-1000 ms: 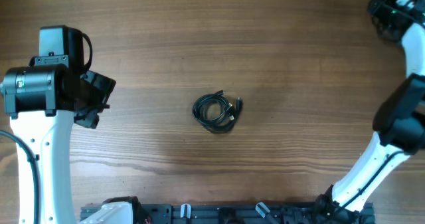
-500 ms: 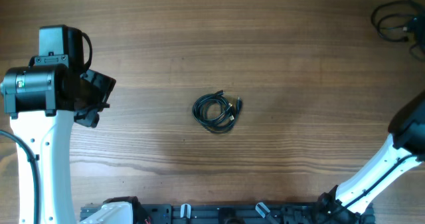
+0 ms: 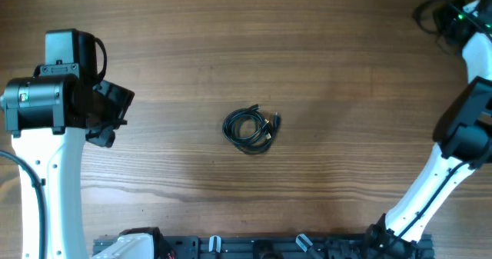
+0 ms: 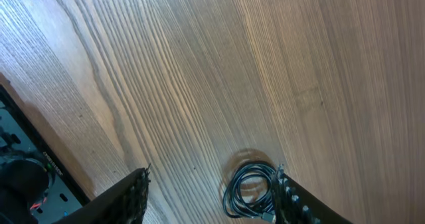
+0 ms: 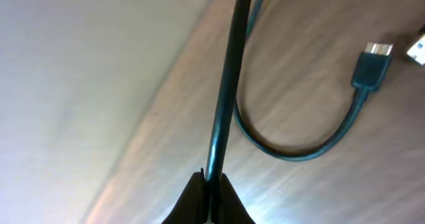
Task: Untangle cables
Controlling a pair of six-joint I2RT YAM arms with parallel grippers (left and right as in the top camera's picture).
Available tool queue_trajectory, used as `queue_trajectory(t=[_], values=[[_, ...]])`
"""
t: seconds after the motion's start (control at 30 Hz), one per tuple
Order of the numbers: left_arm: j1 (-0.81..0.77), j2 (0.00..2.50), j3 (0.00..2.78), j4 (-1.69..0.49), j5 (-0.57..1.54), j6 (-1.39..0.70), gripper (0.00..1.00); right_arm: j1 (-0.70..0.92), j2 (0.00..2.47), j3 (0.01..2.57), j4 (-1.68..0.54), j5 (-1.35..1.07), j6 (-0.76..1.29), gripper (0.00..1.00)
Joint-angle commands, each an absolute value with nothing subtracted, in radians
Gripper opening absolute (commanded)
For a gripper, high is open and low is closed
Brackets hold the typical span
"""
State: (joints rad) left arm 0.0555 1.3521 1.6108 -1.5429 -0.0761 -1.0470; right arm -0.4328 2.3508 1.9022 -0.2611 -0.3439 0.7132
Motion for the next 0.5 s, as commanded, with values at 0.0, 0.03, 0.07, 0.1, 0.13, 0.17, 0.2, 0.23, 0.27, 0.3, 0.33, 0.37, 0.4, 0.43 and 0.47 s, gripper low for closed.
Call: queue_trajectory(t=[0.0, 0.03, 0.07, 0.1, 0.13, 0.17, 0.2, 0.23, 0.27, 0.3, 0.33, 0.37, 0.4, 0.43, 0.47], values=[[0.063, 1.358, 1.606, -1.541, -0.067, -1.028, 0.61, -0.398, 2.367, 1.906, -0.227, -0.376, 0.816, 0.06], [0.063, 1.358, 1.606, -1.541, -0.067, -1.027, 0.61, -0.395, 2.367, 1.906, -0.229, -0.376, 0.815, 0.12], [0.063, 1.358, 1.606, -1.541, -0.067, -1.027, 0.62, -0.396, 2.367, 1.906, -0.238, -0.376, 0.813, 0.37], [0.063, 1.358, 1.606, -1.541, -0.067, -1.027, 0.62, -0.396, 2.367, 1.906, -0.248, -0.376, 0.807, 0.72], [0.063, 1.358, 1.606, -1.541, -0.067, -1.027, 0.62, -0.4, 2.365, 1.906, -0.265, -0.379, 0.784, 0.95], [0.063, 1.358, 1.606, -1.541, -0.067, -1.027, 0.62, -0.404, 2.362, 1.906, -0.282, -0.379, 0.763, 1.0], [0.063, 1.358, 1.606, -1.542, -0.067, -1.027, 0.62, -0.41, 2.355, 1.906, -0.308, -0.375, 0.742, 0.99], [0.063, 1.358, 1.606, -1.544, -0.067, -1.027, 0.62, -0.419, 2.34, 1.906, -0.343, -0.369, 0.717, 0.99], [0.063, 1.358, 1.606, -1.545, -0.067, -1.024, 0.63, -0.428, 2.323, 1.906, -0.373, -0.357, 0.703, 1.0], [0.063, 1.358, 1.606, -1.545, -0.068, -1.024, 0.63, -0.44, 2.298, 1.906, -0.404, -0.353, 0.686, 1.0], [0.063, 1.358, 1.606, -1.545, -0.067, -1.024, 0.64, -0.454, 2.267, 1.906, -0.444, -0.353, 0.672, 0.99], [0.063, 1.358, 1.606, -1.545, -0.067, -1.024, 0.65, -0.472, 2.223, 1.906, -0.494, -0.372, 0.649, 1.0], [0.063, 1.358, 1.605, -1.545, -0.064, -1.023, 0.65, -0.487, 2.187, 1.906, -0.541, -0.403, 0.628, 0.99], [0.063, 1.358, 1.602, -1.545, -0.052, -1.012, 0.68, -0.504, 2.148, 1.906, -0.597, -0.441, 0.622, 1.0], [0.063, 1.359, 1.6, -1.54, -0.028, -0.973, 0.68, -0.518, 2.114, 1.906, -0.647, -0.474, 0.607, 0.99]])
